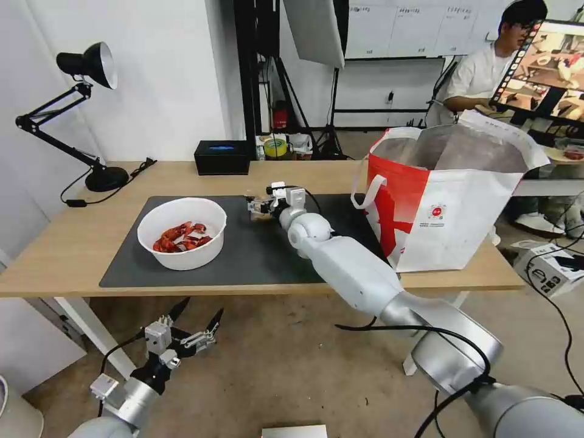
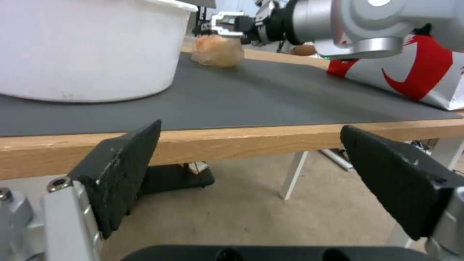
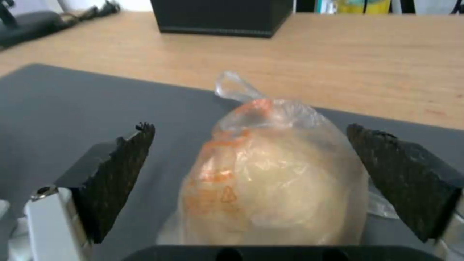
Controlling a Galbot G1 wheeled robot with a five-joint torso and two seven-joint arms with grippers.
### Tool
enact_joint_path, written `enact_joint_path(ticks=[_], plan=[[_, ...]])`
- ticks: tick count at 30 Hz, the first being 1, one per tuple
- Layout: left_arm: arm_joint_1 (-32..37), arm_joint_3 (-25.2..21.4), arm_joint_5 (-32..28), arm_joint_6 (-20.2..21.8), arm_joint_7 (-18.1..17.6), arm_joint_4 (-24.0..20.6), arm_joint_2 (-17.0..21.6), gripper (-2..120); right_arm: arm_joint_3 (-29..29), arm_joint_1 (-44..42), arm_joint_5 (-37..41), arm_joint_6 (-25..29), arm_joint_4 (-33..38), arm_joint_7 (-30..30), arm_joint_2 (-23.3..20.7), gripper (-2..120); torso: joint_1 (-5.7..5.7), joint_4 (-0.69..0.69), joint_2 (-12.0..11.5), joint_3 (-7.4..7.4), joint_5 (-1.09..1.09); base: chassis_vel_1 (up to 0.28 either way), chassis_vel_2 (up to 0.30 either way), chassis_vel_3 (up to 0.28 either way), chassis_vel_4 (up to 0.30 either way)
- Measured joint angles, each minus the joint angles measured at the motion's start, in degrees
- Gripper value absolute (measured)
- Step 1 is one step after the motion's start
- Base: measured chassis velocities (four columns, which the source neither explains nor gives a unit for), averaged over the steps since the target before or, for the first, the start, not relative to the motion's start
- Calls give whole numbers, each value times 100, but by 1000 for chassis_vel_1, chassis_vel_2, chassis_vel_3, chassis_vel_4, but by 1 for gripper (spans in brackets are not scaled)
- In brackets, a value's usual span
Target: Pick up the trash from the table and place it into the takeout bag.
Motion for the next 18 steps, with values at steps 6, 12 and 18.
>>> enact_joint_path(ticks=[6, 12, 18], plan=[[-8, 17, 0, -1, -1, -2, -25, 100, 91, 93, -163, -182, -324, -180, 163, 100, -1, 1, 0, 0, 0, 0, 0, 0, 0], [-18, 23, 1, -8, -2, -9, -42, 100, 64, 186, -325, -328, -488, -352, 173, 100, -1, -1, 1, 0, 0, 0, 0, 0, 0], [-10, 24, 20, -14, -5, -61, -45, 100, 53, 187, -412, -401, -522, -496, 164, 100, -1, -1, 1, 0, 0, 0, 0, 0, 0]])
